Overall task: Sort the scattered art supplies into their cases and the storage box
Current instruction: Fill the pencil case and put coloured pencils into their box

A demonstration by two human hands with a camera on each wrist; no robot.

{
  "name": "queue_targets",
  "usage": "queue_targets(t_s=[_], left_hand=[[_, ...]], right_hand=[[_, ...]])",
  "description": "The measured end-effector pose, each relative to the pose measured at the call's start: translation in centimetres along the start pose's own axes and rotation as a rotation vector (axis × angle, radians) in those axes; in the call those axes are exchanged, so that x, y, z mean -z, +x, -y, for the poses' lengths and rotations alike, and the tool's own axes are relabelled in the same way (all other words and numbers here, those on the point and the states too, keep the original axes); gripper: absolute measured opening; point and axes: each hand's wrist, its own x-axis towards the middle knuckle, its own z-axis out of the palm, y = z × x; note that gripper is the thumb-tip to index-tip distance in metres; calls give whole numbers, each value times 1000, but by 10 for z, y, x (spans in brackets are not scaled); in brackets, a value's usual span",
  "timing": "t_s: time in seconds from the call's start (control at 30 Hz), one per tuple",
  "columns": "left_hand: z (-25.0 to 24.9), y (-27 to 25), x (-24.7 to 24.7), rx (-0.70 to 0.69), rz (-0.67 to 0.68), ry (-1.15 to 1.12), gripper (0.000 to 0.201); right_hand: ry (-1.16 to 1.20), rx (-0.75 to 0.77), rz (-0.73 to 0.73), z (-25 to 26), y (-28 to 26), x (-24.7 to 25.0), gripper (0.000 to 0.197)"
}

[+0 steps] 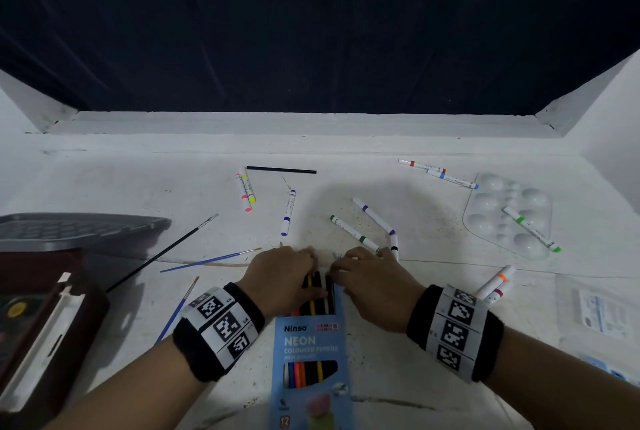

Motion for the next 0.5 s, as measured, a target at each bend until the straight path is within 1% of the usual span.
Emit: queue_targets(t_s=[0.03, 0.1, 0.2, 0.33, 0.4, 0.5], left_hand=[[2, 0, 0, 9, -15, -4, 54], [9, 1, -1, -16, -22, -58, 48], [19, -2, -1, -89, 23, -191, 44], [23, -12, 2, -136, 66, -371, 43], [26, -18, 5, -127, 35, -441, 43], [34, -24, 6, -102, 2, -513, 40]], right_hand=[[21, 6, 3, -1, 3, 2, 30], [83, 28, 2, -6, 9, 7, 21], [168, 59, -46, -15, 20, 12, 24], [361, 16, -172, -31, 41, 27, 25], [366, -9, -227, -43, 58, 33, 24], [296, -79, -218, -64, 88, 40, 26]])
